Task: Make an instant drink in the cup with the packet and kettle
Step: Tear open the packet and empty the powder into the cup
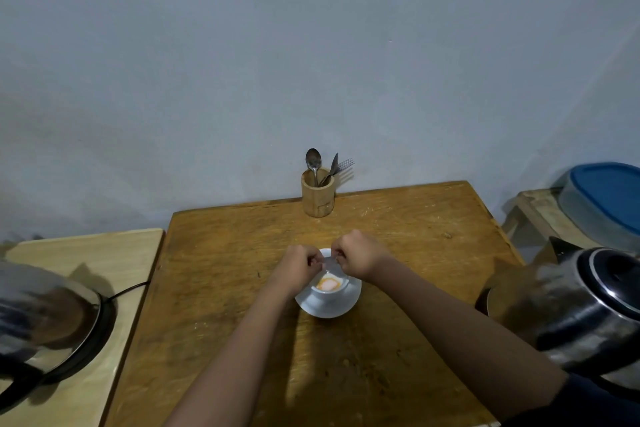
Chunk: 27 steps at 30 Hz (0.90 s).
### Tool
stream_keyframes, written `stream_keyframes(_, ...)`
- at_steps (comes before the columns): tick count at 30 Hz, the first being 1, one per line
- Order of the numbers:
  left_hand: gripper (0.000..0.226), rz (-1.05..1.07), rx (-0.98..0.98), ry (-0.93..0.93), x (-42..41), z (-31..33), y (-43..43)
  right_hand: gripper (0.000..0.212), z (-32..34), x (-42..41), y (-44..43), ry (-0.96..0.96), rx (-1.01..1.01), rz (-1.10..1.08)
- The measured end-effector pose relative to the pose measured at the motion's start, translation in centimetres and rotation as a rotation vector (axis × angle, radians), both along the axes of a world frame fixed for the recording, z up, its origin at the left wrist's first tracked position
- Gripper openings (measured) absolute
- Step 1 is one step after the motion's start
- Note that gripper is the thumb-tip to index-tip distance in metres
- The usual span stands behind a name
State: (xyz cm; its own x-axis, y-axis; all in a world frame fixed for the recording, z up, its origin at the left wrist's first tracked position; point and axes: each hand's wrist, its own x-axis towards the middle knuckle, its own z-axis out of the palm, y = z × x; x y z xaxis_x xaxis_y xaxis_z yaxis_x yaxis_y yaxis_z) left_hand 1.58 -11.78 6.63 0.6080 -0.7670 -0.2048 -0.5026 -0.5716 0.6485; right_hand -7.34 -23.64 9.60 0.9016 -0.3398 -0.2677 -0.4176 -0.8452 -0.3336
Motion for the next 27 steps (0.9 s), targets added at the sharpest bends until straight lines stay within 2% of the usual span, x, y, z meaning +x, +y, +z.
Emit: stream_keyframes(27,0.017,0.121,-0.034,0.037,-0.35,0.42,0.29,0.022,0.57,-0.65,0.02,0.008,0.115,-0.057)
